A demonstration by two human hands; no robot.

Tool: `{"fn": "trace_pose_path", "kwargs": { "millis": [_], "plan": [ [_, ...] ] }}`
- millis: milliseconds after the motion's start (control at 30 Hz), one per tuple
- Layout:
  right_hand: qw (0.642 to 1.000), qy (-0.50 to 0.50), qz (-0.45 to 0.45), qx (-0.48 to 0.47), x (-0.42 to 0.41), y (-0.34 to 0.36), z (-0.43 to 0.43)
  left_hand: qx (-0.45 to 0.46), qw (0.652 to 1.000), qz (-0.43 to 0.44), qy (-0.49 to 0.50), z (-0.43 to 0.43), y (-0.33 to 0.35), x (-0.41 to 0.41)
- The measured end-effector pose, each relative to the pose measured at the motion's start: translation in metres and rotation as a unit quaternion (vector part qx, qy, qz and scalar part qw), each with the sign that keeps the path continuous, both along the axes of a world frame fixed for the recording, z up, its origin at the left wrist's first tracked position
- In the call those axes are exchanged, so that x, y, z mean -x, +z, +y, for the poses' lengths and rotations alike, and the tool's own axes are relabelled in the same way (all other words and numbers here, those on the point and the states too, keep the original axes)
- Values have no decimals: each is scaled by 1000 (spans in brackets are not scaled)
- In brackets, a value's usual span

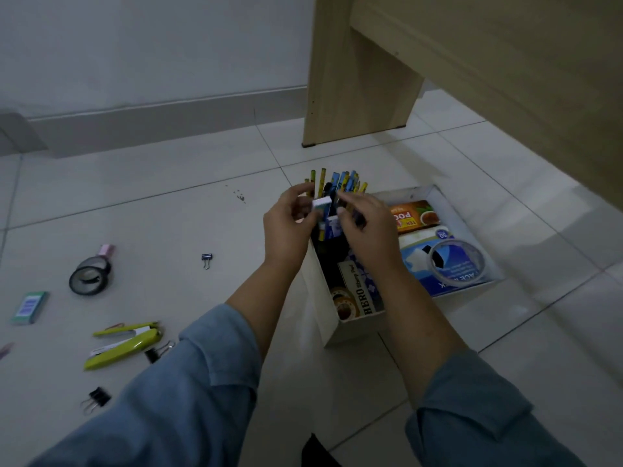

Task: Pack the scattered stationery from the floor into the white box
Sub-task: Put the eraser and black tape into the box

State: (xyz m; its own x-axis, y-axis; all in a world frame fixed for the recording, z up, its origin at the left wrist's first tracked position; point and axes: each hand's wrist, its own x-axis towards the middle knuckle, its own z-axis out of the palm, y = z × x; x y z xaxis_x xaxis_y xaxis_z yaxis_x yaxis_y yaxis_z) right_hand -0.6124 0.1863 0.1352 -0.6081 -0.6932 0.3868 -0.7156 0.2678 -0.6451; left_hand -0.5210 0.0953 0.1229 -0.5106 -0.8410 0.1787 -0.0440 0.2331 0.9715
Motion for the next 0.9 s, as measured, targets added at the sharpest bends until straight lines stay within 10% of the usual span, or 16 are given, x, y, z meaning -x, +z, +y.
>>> {"fn": "trace_pose_path", "kwargs": {
  "millis": [367, 900],
  "plan": [
    [989, -64, -72, 116, 4, 5, -11, 22, 997, -69, 25, -4, -19, -9],
    [990, -115, 83, -14, -9, 7, -19, 41, 976, -205, -66, -7, -37, -12]
  ]
}}
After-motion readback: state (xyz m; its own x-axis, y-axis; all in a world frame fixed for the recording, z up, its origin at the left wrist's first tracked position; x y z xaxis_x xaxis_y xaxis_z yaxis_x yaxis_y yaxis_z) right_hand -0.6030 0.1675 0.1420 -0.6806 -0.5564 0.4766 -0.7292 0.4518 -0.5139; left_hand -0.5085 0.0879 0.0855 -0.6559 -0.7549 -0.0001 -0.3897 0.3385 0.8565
